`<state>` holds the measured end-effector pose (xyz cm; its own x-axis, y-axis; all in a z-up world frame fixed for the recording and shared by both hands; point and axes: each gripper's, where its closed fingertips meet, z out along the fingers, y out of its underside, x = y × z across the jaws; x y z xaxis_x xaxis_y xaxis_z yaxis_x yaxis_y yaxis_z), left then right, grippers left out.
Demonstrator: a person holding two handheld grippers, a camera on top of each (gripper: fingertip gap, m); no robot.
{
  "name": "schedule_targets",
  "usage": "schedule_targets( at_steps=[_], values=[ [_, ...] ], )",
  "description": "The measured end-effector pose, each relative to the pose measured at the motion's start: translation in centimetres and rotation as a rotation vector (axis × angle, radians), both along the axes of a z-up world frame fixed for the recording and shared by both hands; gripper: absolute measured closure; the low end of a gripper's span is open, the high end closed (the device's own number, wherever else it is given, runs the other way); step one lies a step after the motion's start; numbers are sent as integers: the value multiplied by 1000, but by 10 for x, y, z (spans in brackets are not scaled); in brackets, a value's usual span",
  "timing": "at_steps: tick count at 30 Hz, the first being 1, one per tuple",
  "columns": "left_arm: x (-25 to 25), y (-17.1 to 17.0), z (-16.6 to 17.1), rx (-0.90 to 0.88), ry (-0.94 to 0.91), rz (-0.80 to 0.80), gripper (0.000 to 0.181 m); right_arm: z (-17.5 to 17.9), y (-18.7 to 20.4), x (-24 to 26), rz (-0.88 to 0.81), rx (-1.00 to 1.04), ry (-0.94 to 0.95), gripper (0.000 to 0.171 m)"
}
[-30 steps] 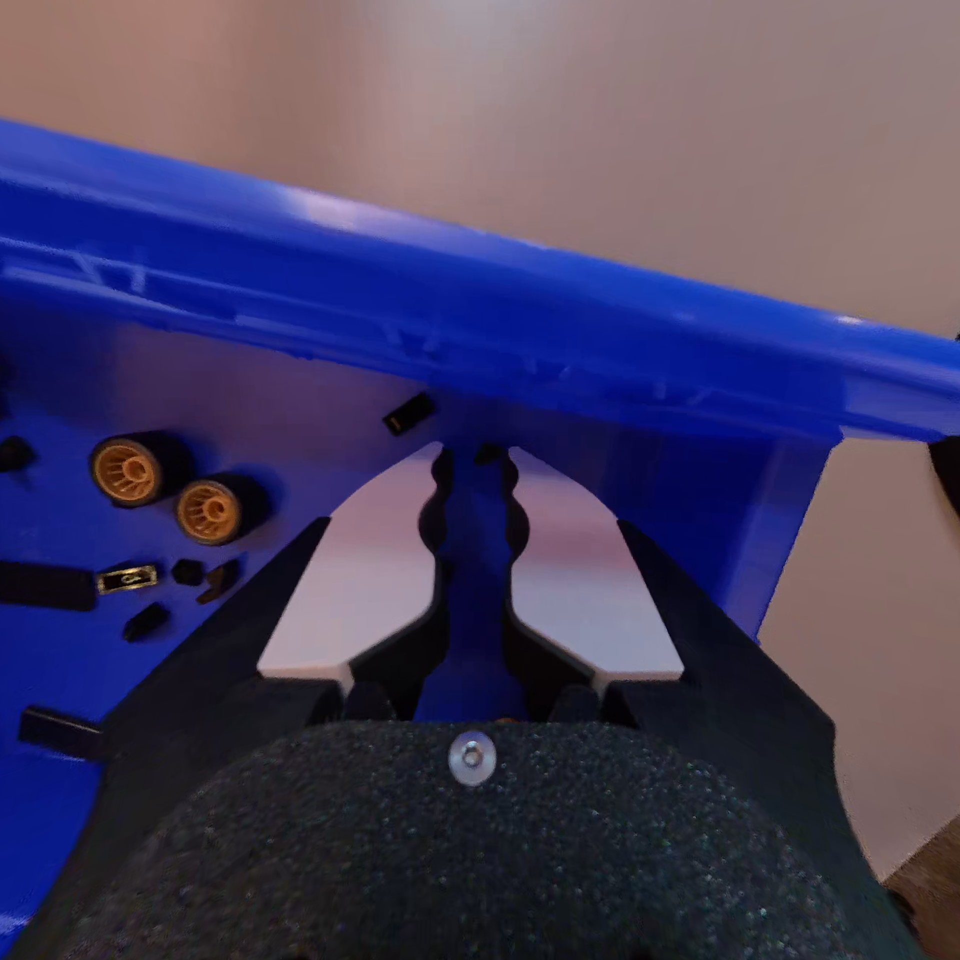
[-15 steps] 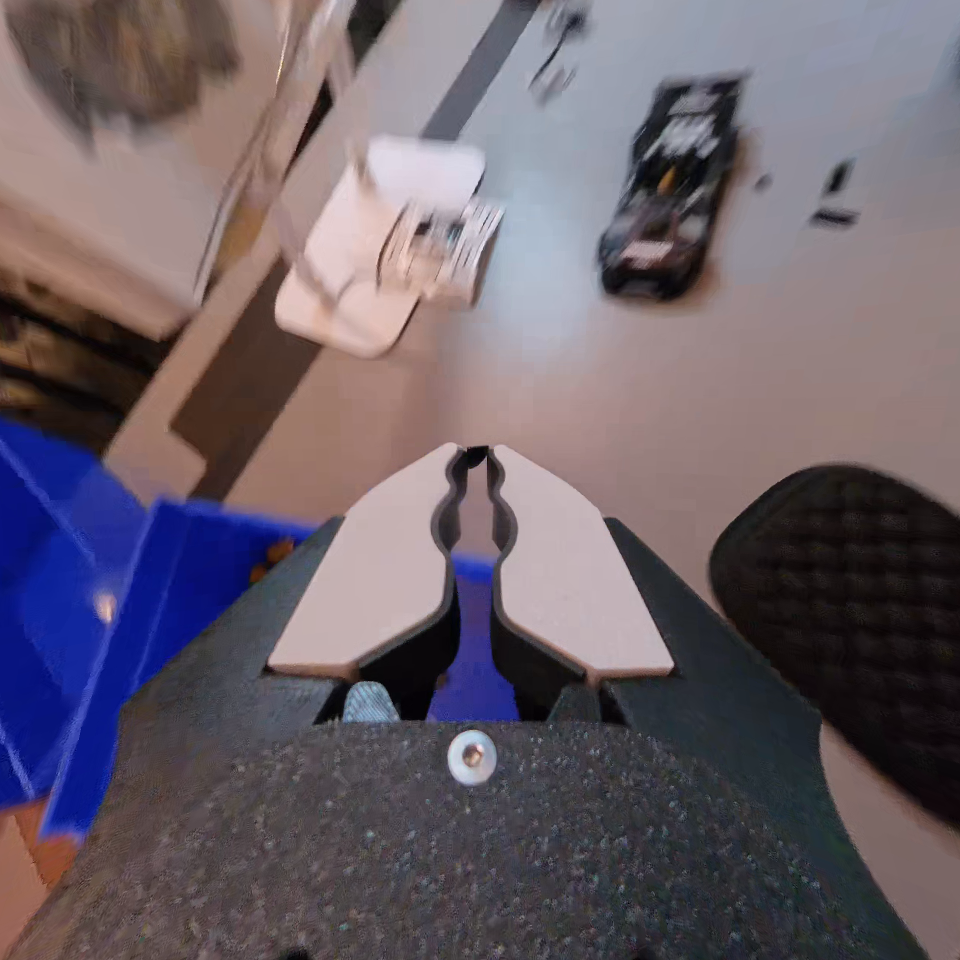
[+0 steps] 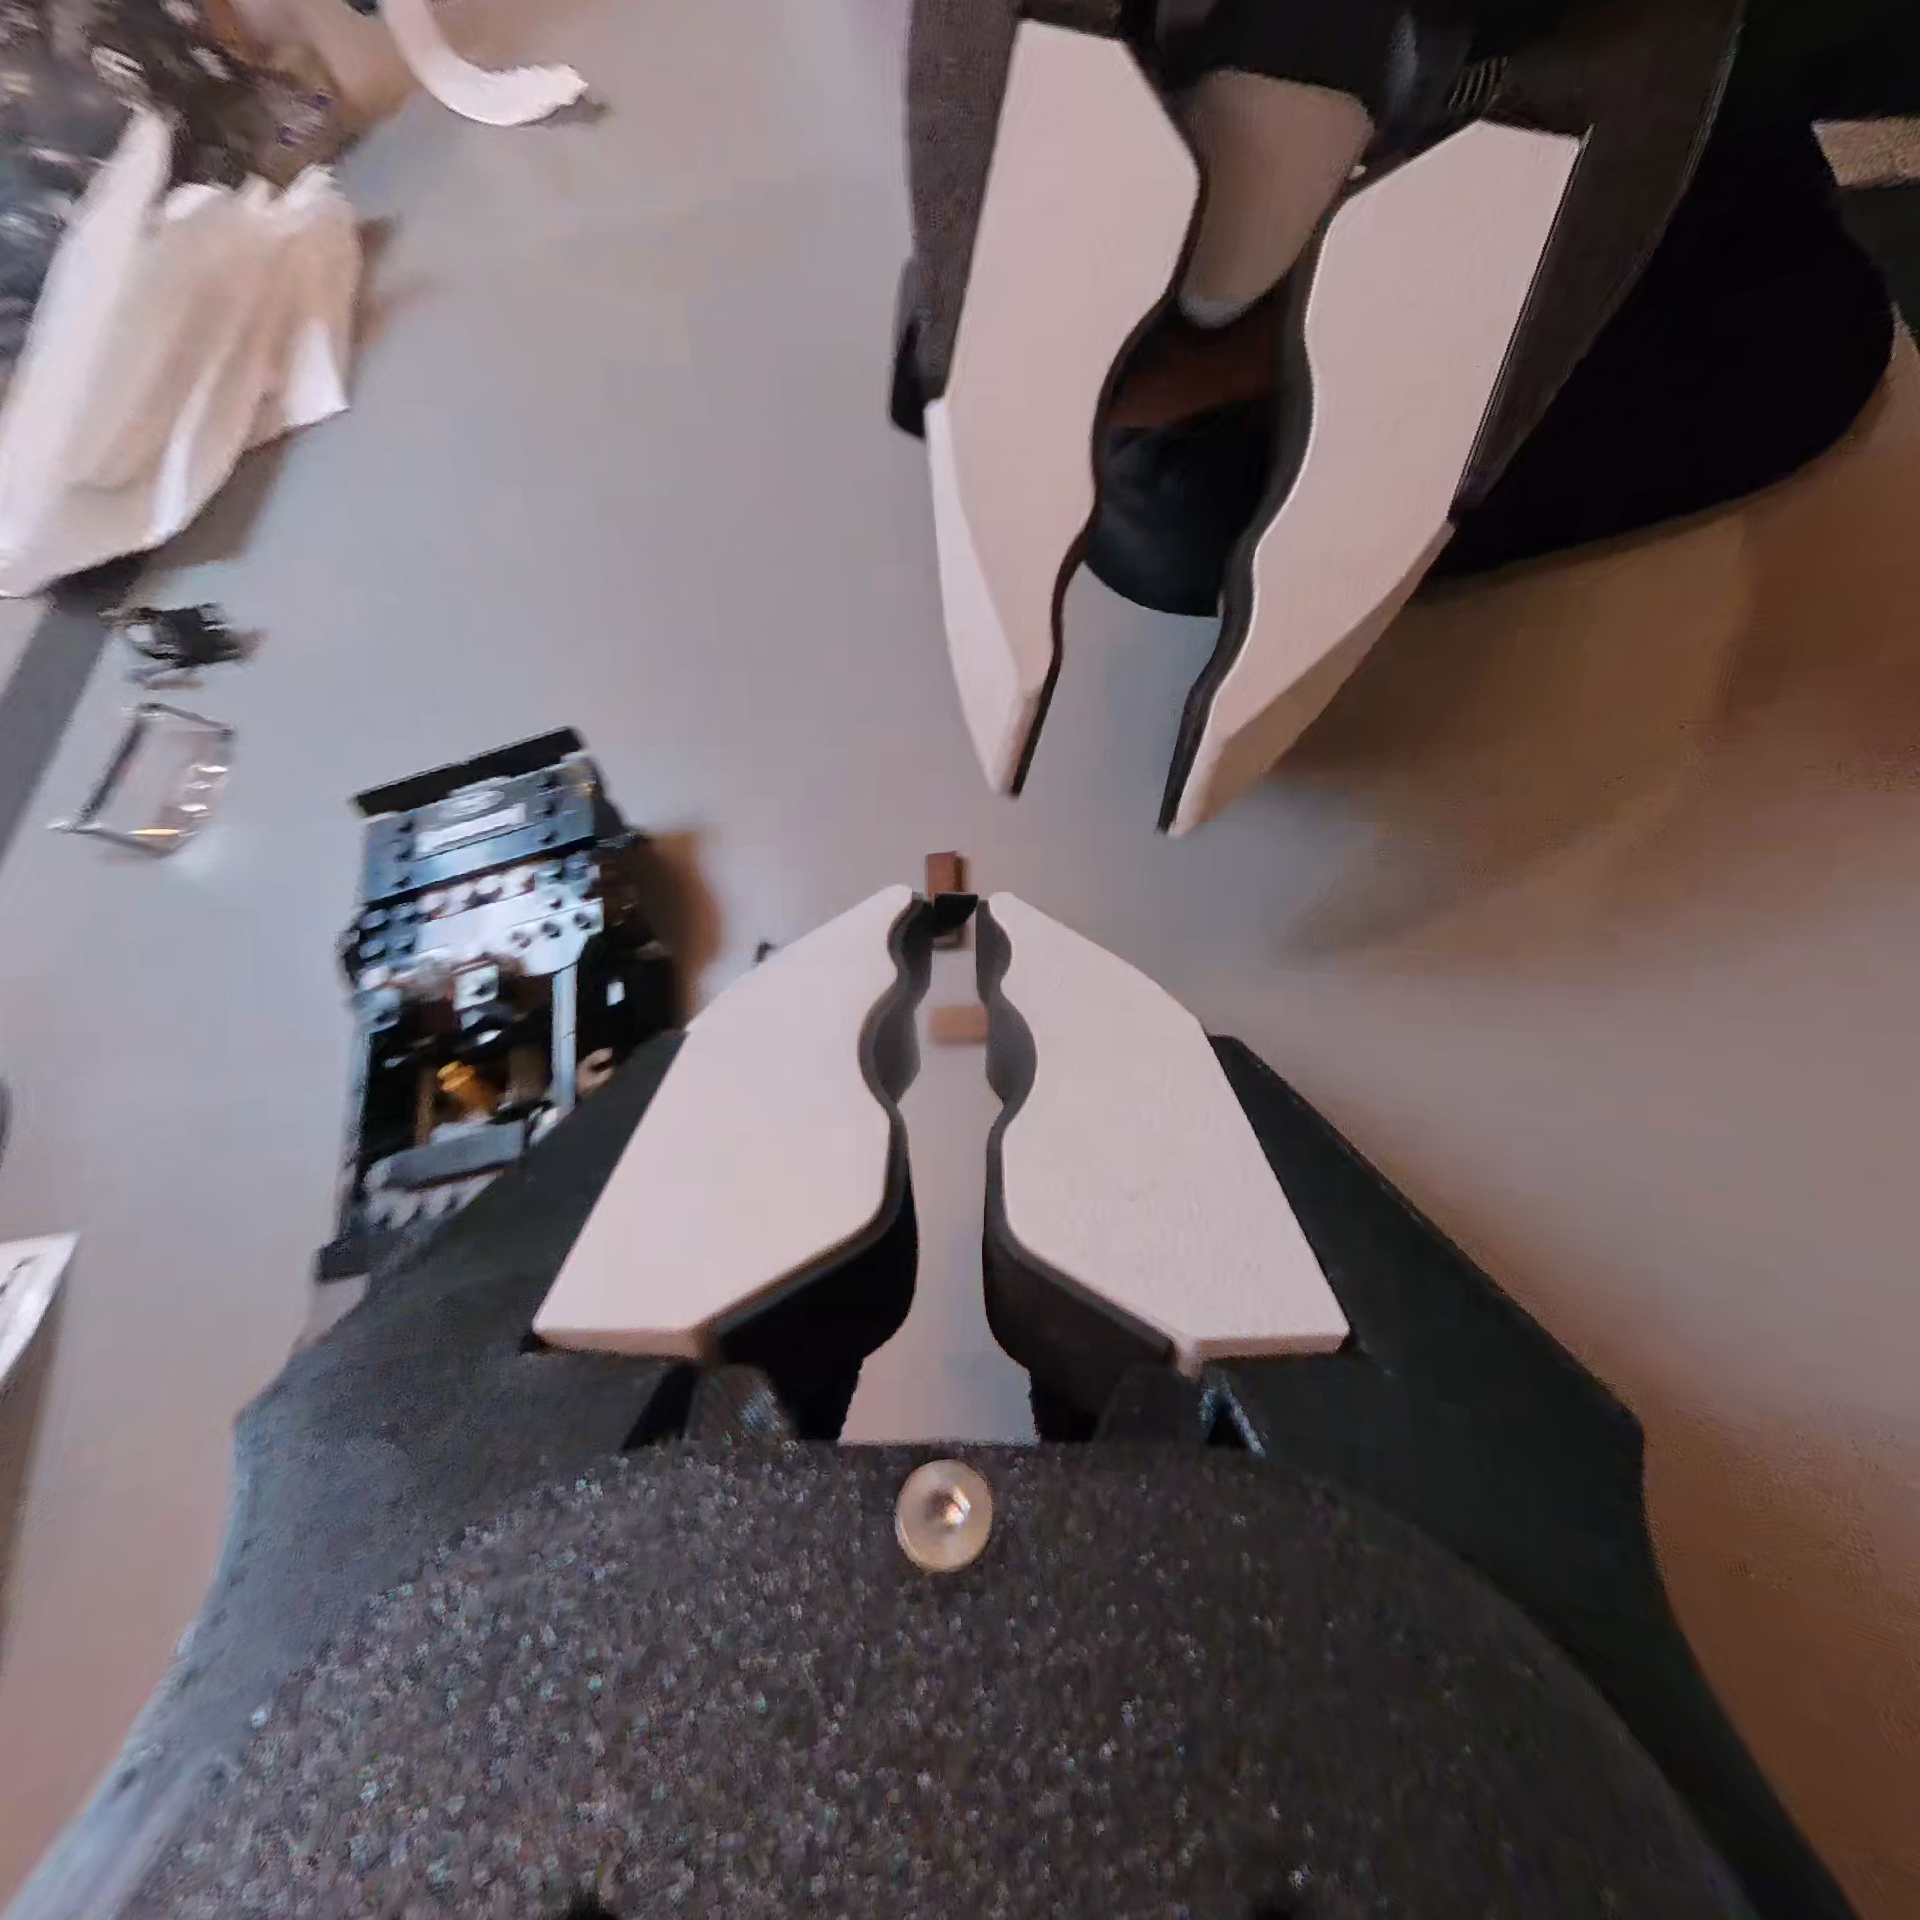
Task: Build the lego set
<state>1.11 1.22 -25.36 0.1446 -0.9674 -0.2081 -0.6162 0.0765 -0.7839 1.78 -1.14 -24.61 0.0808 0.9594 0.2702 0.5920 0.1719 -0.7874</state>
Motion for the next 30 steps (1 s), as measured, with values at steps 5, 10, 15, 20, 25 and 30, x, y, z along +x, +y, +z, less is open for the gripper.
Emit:
schedule_targets(
  at_steps=[5,10,15,20,25,30],
  values=[
    [10,-5,-17,-20,57,-28,173,-21,1,-3,62,10,-89,146],
    [8,-5,-24,-42,54,-6,173,-31,2,-8,107,-6,-130,146],
    [5,-6,-19,-71,15,-1,175,-42,9,-1,83,-35,-213,146],
    [-8,-4,-23,-77,55,7,172,-32,14,5,43,-66,-164,146],
    [-27,-6,-26,-107,92,6,174,-31,9,6,39,-117,-143,146],
    [-33,-14,-31,-138,113,-7,173,-36,5,-6,34,-143,-176,151]
  ],
)
